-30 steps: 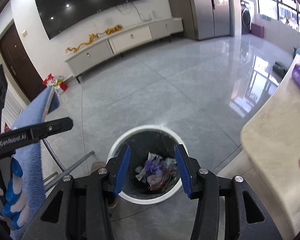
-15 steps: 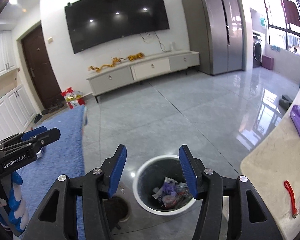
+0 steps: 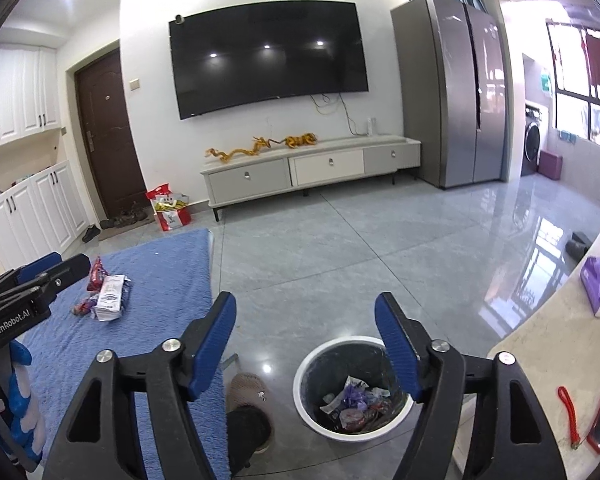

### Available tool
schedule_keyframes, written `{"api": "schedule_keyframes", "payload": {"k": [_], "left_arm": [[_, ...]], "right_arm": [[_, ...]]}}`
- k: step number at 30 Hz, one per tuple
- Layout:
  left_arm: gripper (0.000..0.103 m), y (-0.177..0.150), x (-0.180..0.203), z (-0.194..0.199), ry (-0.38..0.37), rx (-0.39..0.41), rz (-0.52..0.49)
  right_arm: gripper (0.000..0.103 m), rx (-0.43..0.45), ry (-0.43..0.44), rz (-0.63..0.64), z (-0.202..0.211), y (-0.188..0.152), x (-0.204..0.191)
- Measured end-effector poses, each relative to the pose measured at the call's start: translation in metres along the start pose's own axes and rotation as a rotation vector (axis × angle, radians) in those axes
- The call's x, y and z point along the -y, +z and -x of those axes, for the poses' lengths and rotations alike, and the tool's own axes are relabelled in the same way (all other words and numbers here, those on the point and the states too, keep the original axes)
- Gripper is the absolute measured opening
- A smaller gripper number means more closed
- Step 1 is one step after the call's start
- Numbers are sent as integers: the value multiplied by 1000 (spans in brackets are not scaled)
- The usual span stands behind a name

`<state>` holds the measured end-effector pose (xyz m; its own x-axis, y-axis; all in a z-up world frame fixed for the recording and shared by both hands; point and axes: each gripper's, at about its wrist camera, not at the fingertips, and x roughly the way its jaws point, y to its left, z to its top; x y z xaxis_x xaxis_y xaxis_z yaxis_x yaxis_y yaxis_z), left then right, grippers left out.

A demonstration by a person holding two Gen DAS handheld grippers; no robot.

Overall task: Collect trash
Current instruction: 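Move both tools back to the remaining wrappers on the rug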

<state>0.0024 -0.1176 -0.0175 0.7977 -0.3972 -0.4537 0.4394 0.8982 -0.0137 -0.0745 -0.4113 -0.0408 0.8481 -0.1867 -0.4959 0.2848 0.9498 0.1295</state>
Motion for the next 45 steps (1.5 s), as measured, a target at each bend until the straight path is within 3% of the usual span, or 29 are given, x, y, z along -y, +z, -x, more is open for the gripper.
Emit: {"api": "schedule_keyframes", "payload": {"k": [10,36,45], "left_arm": [[72,-8,-35,30,47,48,51],[73,-28,-87,83,108,123,143],[73,-47,-151,86,201,100,183]], "right_arm": [[78,37,24,69,19,10,-31],[80,105,74,218,62,24,-97],[80,118,146,254,59,38,-117]]}}
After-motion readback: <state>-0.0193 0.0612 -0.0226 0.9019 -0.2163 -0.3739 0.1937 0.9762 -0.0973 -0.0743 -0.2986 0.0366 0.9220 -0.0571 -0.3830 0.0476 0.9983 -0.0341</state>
